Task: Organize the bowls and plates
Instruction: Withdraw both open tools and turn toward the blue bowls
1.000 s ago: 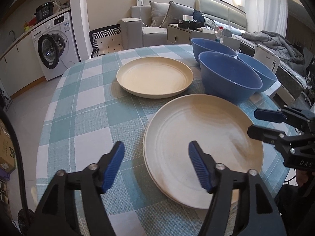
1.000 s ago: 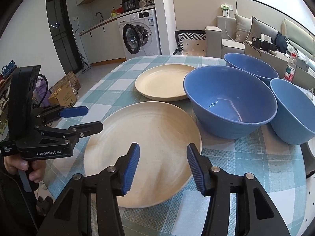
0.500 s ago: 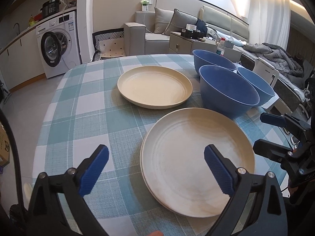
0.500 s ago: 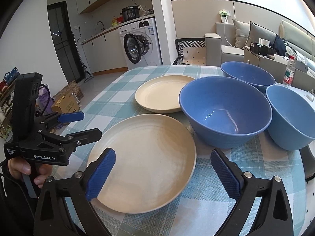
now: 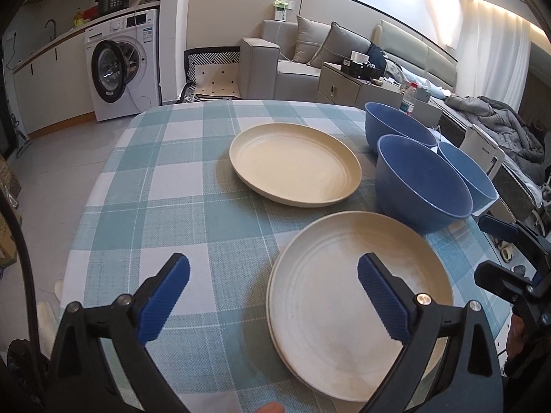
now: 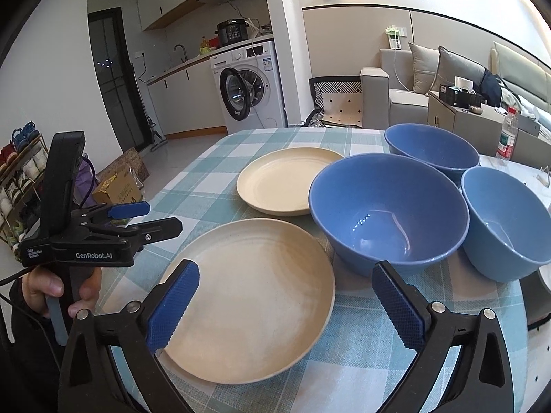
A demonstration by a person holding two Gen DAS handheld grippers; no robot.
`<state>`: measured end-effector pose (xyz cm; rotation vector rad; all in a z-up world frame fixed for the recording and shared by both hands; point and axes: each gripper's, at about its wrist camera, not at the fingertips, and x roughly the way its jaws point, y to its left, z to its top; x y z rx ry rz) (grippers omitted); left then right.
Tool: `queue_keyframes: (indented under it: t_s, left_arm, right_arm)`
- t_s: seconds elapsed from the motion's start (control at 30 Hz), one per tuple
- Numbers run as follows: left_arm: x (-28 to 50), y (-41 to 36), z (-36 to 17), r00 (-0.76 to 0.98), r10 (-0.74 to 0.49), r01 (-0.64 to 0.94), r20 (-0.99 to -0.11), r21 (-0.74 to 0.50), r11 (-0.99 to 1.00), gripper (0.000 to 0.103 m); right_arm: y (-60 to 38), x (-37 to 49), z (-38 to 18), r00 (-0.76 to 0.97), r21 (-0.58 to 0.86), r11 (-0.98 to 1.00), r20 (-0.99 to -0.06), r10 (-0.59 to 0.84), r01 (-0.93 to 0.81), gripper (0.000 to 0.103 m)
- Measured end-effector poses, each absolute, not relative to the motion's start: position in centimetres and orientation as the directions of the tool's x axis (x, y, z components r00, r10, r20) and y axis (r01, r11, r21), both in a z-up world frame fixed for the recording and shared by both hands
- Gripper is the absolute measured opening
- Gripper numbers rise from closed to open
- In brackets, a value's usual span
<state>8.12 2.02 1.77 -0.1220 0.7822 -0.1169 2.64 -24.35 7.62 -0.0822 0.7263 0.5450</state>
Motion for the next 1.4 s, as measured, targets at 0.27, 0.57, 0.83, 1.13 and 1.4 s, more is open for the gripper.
queue_keyframes:
  t_s: [0.27,0.57,0.83,1.13,1.4]
  left_arm:
    - [9.6,2.8,2.3,0.711,-0.144,0.022,-0.688,-0.182,0.983,0.099]
    - [11.2,3.3,2.8,0.716,-0.117,0.001,-0.688,-0.166,0.986,0.099]
    - [12.5,3.2,3.2,0.714,-0.091,-0.016,-0.694,-0.147,0.989,0.099]
    - [14.1,2.7,3.3,0.702,-0.066,-0.034,-0.709,-0.126,0.991,0.099]
    - [14.9,2.5,3.3,0.695,-0.063,-0.035,-0.716,-0.121,0.992,0.099]
  right_arm:
    - [-24.1,3.7,8.6,0.622,0.1,0.854,-0.643,0.447,-0.51,0.102]
    - [-23.8,6.1,9.6,0.626,0.099,0.85,-0.634,0.455,-0.517,0.102]
    - [-23.6,7.9,10.2,0.627,0.095,0.844,-0.627,0.463,-0.528,0.102]
    - [-23.6,9.9,10.3,0.629,0.08,0.847,-0.633,0.451,-0.526,0.102]
    - [-23.4,11.7,9.9,0.622,0.081,0.849,-0.645,0.445,-0.523,0.102]
